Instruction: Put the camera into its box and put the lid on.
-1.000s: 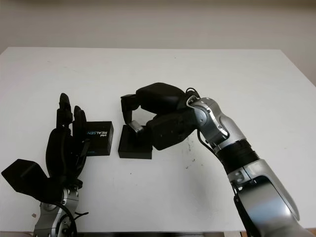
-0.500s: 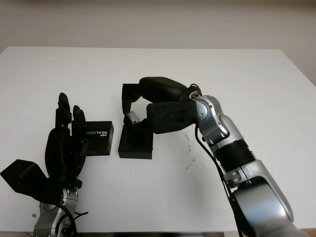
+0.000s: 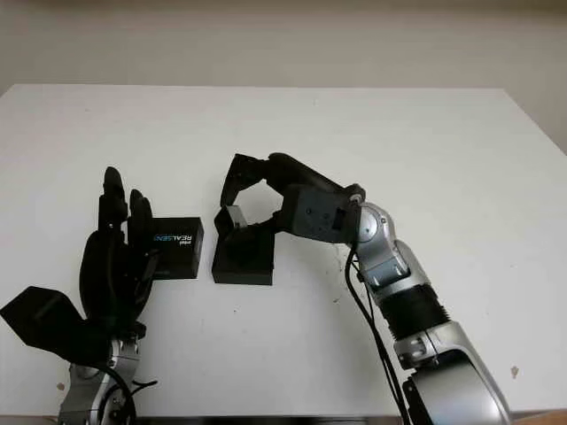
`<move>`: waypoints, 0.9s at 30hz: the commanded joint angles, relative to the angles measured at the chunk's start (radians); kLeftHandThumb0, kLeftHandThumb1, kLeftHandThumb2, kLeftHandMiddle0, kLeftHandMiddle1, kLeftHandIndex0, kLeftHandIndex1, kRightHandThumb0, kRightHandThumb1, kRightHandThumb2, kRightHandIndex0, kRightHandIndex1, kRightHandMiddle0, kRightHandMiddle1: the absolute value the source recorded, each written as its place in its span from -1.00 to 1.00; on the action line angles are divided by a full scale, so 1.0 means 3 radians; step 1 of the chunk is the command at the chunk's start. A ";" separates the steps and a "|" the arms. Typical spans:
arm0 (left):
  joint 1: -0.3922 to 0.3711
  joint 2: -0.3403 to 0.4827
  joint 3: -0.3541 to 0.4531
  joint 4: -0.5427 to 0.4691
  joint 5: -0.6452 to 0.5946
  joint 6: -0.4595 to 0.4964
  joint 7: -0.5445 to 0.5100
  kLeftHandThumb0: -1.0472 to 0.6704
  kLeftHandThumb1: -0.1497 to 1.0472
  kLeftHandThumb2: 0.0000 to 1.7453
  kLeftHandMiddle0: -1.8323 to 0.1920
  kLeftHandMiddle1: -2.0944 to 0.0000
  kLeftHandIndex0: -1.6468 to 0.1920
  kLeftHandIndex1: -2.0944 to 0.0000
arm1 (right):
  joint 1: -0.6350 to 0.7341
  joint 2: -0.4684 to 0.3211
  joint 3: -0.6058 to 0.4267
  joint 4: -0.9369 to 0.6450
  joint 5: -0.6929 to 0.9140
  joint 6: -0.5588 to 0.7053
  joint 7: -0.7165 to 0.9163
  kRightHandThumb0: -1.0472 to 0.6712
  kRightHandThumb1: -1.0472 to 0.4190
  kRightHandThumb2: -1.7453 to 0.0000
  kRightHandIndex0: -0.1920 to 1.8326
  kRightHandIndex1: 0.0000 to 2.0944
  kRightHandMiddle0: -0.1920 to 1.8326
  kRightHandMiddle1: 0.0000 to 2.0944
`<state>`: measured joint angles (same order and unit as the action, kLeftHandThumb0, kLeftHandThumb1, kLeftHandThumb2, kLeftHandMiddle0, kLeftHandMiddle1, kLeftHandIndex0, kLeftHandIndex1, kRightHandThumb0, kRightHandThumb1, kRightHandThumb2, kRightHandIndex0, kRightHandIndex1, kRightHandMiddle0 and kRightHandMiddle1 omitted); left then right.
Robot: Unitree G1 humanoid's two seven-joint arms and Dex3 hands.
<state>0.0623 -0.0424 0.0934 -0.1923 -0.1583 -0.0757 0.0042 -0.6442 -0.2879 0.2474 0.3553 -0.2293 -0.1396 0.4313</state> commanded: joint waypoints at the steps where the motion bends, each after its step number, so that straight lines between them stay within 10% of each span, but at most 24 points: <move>1: 0.0033 -0.0003 0.0011 -0.0015 -0.0001 -0.0024 0.0001 -0.55 1.00 -0.52 0.99 0.96 0.99 0.97 | 0.0059 0.0037 -0.0078 -0.0097 0.0065 0.0017 -0.0055 -0.28 -0.88 0.93 -0.79 -0.03 -0.50 0.63; 18: 0.0065 0.0002 0.0013 -0.0024 -0.0042 -0.0018 -0.0029 -0.55 1.00 -0.52 1.00 0.98 1.00 0.98 | 0.0450 0.0374 -0.0397 -0.0540 0.0474 0.0538 -0.0445 -0.30 -0.89 0.94 -0.83 -0.09 -0.51 0.61; 27: 0.0070 0.0002 0.0018 -0.0010 -0.0045 -0.0058 -0.0042 -0.55 1.00 -0.52 1.00 1.00 1.00 1.00 | 0.0671 0.0510 -0.0486 -0.0702 0.0627 0.0749 -0.0591 -0.28 -0.92 0.94 -0.70 -0.58 -0.54 0.58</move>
<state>0.0746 -0.0427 0.0964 -0.1938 -0.1734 -0.0861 -0.0067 -0.4543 -0.1447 0.1093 0.1714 -0.0531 0.0786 0.2579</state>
